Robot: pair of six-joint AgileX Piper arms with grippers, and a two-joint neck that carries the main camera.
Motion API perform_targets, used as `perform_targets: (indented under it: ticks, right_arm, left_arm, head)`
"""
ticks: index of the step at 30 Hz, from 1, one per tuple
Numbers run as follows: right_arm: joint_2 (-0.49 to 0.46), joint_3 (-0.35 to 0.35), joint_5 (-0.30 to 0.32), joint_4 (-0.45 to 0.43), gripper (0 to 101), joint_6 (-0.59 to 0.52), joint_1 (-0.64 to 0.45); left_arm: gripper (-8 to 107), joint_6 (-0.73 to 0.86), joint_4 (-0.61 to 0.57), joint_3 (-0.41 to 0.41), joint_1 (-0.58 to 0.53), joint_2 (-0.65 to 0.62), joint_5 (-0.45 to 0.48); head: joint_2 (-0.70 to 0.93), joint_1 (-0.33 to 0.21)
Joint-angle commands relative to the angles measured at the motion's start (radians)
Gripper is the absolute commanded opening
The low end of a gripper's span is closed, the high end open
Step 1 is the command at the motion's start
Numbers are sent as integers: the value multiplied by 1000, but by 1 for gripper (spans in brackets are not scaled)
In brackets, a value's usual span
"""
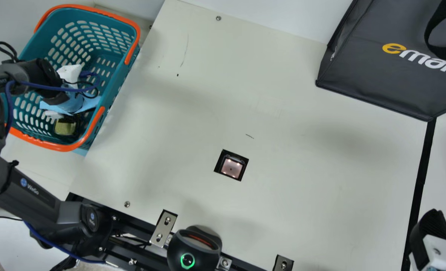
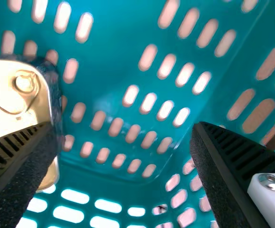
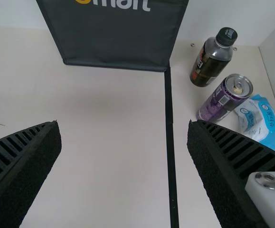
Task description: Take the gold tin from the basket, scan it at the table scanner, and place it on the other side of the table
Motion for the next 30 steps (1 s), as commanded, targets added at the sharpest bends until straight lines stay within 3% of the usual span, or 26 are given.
perform_targets:
  ticks: [1,15,30]
  right_arm:
    - [0,0,0,0,95,0,0]
    - [0,0,0,0,95,0,0]
    - [0,0,0,0,95,0,0]
  left_arm:
    - [90,-10,6,-1,-2,-5,-5]
    - [90,-77,112,-21,35,-77,11]
    - [90,-89,162,-53,83,-65,20]
  head:
    - [4,-29]
    - [4,-29]
    - [4,-29]
